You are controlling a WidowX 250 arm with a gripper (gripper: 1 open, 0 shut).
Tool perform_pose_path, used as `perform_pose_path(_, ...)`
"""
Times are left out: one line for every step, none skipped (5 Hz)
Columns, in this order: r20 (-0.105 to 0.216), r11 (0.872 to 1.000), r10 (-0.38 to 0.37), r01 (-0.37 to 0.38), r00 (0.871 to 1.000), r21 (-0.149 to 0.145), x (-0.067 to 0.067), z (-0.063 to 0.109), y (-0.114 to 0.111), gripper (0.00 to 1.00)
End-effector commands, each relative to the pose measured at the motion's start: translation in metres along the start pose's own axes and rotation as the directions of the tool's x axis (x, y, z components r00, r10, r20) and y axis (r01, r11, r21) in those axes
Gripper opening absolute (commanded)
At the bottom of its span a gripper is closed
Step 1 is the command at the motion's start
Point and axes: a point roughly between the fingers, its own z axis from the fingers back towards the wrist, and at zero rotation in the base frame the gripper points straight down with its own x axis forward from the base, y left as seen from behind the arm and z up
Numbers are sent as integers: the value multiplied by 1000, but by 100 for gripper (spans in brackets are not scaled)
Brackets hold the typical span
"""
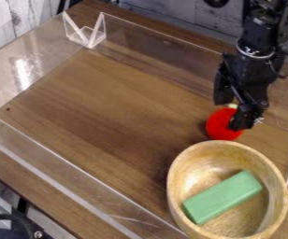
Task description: Move the red object to the left side of the table
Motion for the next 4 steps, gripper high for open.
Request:
perform_pose_path(48,997,71,-73,996,36,3,21,5,100)
perform_pose_path(45,990,134,-135,990,40,1,26,2,100)
perform_pose_path(34,991,128,-129,991,22,1,15,-2,100)
perform_pose_path(23,992,122,-122,992,5,0,4,-5,100)
